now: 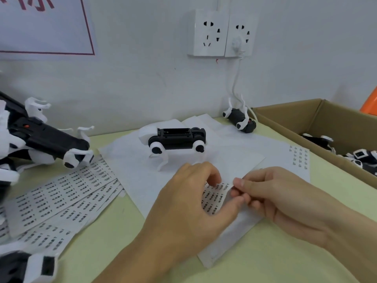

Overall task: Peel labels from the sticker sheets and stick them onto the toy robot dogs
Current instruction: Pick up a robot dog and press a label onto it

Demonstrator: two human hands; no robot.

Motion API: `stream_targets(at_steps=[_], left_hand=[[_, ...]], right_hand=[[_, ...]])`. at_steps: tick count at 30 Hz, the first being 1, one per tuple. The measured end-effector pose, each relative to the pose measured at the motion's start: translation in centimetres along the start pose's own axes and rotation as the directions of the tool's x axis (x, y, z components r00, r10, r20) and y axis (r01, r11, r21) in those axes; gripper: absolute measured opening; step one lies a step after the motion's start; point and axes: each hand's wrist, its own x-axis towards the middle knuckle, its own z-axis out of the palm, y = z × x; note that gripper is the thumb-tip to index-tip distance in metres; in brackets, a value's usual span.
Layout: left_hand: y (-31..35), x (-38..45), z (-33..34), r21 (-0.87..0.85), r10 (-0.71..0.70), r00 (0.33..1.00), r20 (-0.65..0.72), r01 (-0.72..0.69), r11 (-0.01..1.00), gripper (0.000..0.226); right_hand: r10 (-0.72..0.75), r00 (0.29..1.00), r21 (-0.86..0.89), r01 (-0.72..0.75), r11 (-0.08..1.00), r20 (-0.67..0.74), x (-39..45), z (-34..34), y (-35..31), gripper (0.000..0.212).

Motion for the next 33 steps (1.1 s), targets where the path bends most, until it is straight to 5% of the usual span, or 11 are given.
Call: stream_targets(at_steps=[6, 24, 33], left_hand=[[0.0, 0.3, 0.3, -0.236, -0.108, 0.994, -0.029, 0.098, 0.967, 0.015], [-0.2, 0.5, 0.2, -0.372, -0.144, 0.989, -0.016, 0.128, 0.919, 0.017], [-0.3, 1.1, 0.1, -0.360, -0.265, 0.963, 0.052, 0.266, 0.894, 0.022]], right_hand=[[-0.016, 0.997, 0.006, 0.016, 1.000, 0.080, 0.3, 0.2, 0.3, 0.016], [-0.112, 0.993, -0.094, 0.108, 0.990, -0.040, 0.1, 1.3, 1.1, 0.016], [-0.143, 0.985, -0.180, 0.124, 0.976, -0.098, 0.3, 1.7, 1.5, 0.013]])
